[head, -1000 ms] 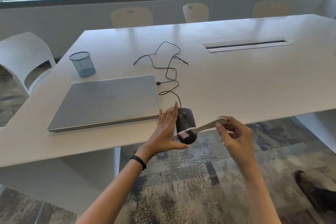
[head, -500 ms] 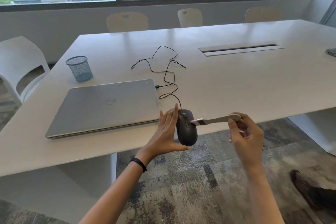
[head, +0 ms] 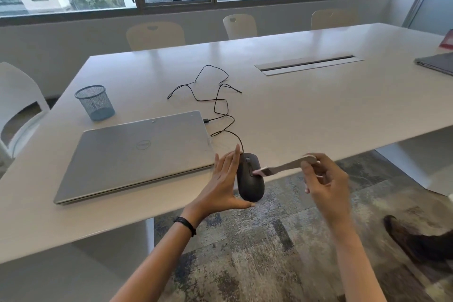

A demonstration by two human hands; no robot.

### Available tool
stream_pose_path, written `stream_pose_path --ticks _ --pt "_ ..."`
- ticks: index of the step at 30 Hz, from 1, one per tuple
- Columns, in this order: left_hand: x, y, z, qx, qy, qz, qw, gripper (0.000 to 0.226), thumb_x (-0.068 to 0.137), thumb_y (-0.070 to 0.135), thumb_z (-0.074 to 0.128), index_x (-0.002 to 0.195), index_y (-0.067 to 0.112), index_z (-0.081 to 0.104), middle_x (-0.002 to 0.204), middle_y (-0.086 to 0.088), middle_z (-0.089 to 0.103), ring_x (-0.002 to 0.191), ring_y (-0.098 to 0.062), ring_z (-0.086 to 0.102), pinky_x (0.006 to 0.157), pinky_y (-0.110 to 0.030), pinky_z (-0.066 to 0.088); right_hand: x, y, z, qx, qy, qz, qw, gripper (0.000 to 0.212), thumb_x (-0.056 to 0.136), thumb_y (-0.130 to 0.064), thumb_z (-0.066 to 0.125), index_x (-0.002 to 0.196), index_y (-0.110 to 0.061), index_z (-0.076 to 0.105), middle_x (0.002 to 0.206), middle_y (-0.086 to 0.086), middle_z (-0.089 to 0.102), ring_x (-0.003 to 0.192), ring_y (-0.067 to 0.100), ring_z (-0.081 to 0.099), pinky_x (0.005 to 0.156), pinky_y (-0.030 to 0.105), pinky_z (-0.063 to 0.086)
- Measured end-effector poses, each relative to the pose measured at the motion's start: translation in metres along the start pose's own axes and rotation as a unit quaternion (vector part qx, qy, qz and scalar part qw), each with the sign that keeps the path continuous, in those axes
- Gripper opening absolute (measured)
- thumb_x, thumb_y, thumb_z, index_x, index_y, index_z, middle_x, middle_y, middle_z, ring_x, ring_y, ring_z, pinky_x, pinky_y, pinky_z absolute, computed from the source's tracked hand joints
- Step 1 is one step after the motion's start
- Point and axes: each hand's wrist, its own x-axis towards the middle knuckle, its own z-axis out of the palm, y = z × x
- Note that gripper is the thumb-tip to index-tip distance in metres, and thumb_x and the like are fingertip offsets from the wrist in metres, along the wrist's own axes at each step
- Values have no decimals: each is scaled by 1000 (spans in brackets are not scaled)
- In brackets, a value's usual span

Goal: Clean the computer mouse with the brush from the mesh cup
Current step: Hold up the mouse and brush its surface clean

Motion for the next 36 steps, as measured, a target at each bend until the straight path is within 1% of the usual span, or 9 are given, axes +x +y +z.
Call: stream_pose_path --ticks 3,7,12,15,18,22,25,29,36 --pt "-1 0 -4 1 0 0 1000 133 64 68 68 144 22 -27 150 -5 17 143 -14 7 116 -39 -16 -3 2 -1 52 4 14 999 9 86 -29 60 81 -35 64 52 -8 55 43 2 46 41 15 42" --pt "-2 2 -8 1 4 6 1000 133 65 66 70 144 20 -26 150 -6 18 144 -18 9 117 -45 -13 -8 2 11 43 -11 20 999 6 85 -32 59 88 -28 63 67 -6 70 48 7 61 47 17 51" --pt "-8 2 -9 -2 1 9 1000 134 65 63 72 145 18 -25 151 -6 17 143 -16 7 117 -48 -11 -14 4 24 30 106 -25 994 7 90 -30 55 96 -30 56 82 -23 71 62 1 69 55 13 55" --pt "-13 0 -11 -1 -4 12 1000 133 65 64 71 144 20 -26 151 -7 17 143 -15 6 116 -47 -13 -16 4 27 32 137 -46 989 12 91 -28 56 100 -35 52 82 -16 70 72 0 70 63 13 56" --pt "-16 0 -12 0 -7 17 1000 132 65 66 69 144 21 -27 151 -7 16 143 -12 3 116 -44 -14 -19 2 33 15 104 -64 992 22 89 -21 57 96 -41 51 87 -11 65 76 -3 69 68 11 55" --pt "-19 -3 -16 -8 -5 18 1000 132 65 65 70 145 19 -24 150 -6 17 143 -15 7 117 -45 -12 -22 0 34 40 73 -68 994 41 88 -7 61 87 -48 55 80 -17 68 74 -1 68 70 13 55" --pt "-22 -4 -18 -8 -8 20 1000 132 65 64 71 145 20 -24 151 -7 17 143 -17 9 116 -44 -13 -23 -3 32 69 69 -64 993 33 87 -13 61 87 -46 58 83 -19 69 74 1 67 69 14 55" --pt "-25 -1 -17 -3 -14 31 999 133 65 61 74 143 21 -27 152 -7 14 143 -14 1 116 -41 -17 -21 -7 36 39 79 -71 994 27 84 -23 60 87 -50 56 84 -20 68 72 4 67 67 15 56" --pt "-24 -3 -20 1 -13 29 1000 134 65 60 75 143 17 -25 153 -9 13 144 -16 1 116 -41 -16 -23 -7 36 45 57 -85 994 23 84 -20 61 87 -42 56 81 -13 68 74 2 68 68 16 56"
